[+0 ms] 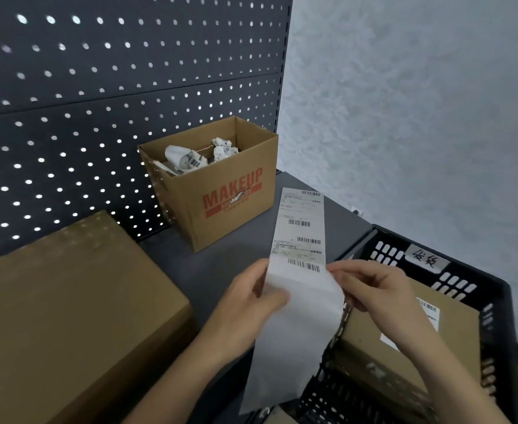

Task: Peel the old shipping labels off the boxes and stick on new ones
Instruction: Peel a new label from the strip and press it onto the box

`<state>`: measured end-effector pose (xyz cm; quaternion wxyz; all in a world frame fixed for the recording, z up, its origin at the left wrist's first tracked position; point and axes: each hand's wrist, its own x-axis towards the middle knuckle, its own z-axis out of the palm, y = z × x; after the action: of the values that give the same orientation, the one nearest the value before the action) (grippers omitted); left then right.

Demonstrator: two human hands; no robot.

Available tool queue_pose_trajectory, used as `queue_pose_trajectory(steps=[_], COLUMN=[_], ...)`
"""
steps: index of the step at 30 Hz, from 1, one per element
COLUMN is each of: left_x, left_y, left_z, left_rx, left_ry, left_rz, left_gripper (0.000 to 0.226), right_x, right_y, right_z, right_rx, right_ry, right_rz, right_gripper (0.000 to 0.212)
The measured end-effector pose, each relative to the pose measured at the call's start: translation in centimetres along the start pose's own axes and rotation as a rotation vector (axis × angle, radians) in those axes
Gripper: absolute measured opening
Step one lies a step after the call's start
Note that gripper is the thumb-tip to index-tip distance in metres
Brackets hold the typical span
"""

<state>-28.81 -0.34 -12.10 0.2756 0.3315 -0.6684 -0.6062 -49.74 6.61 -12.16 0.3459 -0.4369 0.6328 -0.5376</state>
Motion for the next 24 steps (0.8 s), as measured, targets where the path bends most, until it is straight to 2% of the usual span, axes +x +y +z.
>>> queue_pose_trajectory(steps=[2,4,8,12,16,20,24], left_x=[-0.6,-1.1,-2.3,-3.5,-4.3,-4.7,-4.7], left_y=[-0.4,-1.4,-2.6,-3.0,-2.4,-1.6,-0.6], left_z=[-0.2,-0.2,0.1,0.7,1.3,2.1,3.1], left_rx=[-0.015,0.018,0.018,0.010,-0.003,-0.020,-0.071], left_ry=[0.045,0.094,0.100,0.119,0.131,0.147,0.150], left_rz=[0.028,0.069,0.096,0.105,0.118,0.132,0.151], left_gripper=[0.018,0.009,0.015,0.003,0.004,0.006,0.007], right_x=[-1.1,-2.3,-4.9,-7.5,-8.8,-9.0,-8.6], right_y=[0.1,0.0,-0.8,-2.1,-3.0,-2.9,-2.3], right_z=[0.1,0.2,0.2,1.7,2.2,2.6,2.8], right_rx=[-0.046,-0.159,-0.623,-0.902,-0.939,-0.918,-0.945], right_ry=[0.000,0.020,0.121,0.237,0.337,0.232,0.179], right_rz=[-0.011,-0.032,-0.107,-0.378,-0.552,-0.705,-0.758], right_gripper=[0.019,0.019,0.017,0.013,0.018,0.013,0.011])
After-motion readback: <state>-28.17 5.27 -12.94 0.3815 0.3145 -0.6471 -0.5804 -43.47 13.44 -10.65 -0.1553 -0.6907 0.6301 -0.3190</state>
